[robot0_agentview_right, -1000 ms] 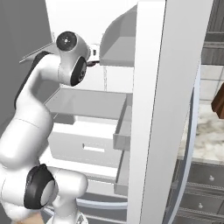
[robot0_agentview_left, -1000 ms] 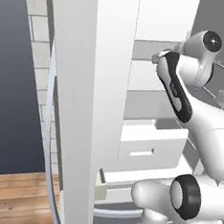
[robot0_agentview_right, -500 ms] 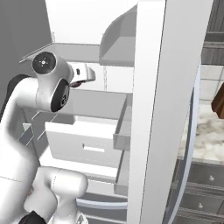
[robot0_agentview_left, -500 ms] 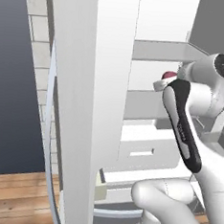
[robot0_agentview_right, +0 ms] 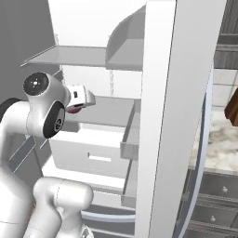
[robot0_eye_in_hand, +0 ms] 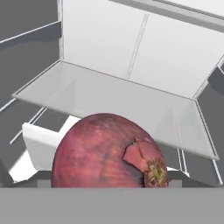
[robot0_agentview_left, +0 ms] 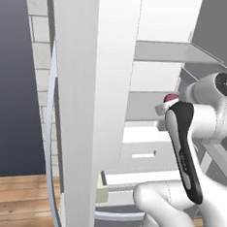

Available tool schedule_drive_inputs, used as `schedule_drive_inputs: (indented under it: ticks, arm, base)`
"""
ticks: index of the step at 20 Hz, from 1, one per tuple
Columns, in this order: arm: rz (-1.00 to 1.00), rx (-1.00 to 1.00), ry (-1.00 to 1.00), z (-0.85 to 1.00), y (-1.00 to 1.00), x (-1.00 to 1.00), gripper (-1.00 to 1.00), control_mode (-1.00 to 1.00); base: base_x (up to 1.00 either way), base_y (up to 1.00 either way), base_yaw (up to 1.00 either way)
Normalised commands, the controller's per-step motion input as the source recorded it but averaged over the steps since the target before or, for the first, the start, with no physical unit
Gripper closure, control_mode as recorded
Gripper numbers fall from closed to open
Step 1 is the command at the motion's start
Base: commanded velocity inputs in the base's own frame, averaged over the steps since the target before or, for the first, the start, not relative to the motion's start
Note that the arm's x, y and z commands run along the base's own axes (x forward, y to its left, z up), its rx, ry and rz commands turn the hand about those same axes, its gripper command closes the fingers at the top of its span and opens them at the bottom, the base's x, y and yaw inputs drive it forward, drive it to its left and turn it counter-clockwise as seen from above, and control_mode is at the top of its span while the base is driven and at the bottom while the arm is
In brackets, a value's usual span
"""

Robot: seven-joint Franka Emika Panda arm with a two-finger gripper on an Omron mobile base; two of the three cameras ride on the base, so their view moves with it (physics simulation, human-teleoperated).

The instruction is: Grab the onions from the fridge, place them in the blender, close the lid, and turn on the blender to create a marinade.

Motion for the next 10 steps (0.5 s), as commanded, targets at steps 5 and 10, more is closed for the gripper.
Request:
schedule_drive_inputs:
  ticks: [5, 10]
  arm:
    - [-0.01, 0.02, 0.05, -0.06, -0.39, 0.00, 1.00, -1.00]
    - [0.00, 0.00, 0.00, 0.00, -0.03, 0.00, 1.00, 1.00]
  base:
    - [0.00, 0.00, 0.00]
    - [0.00, 0.00, 0.00]
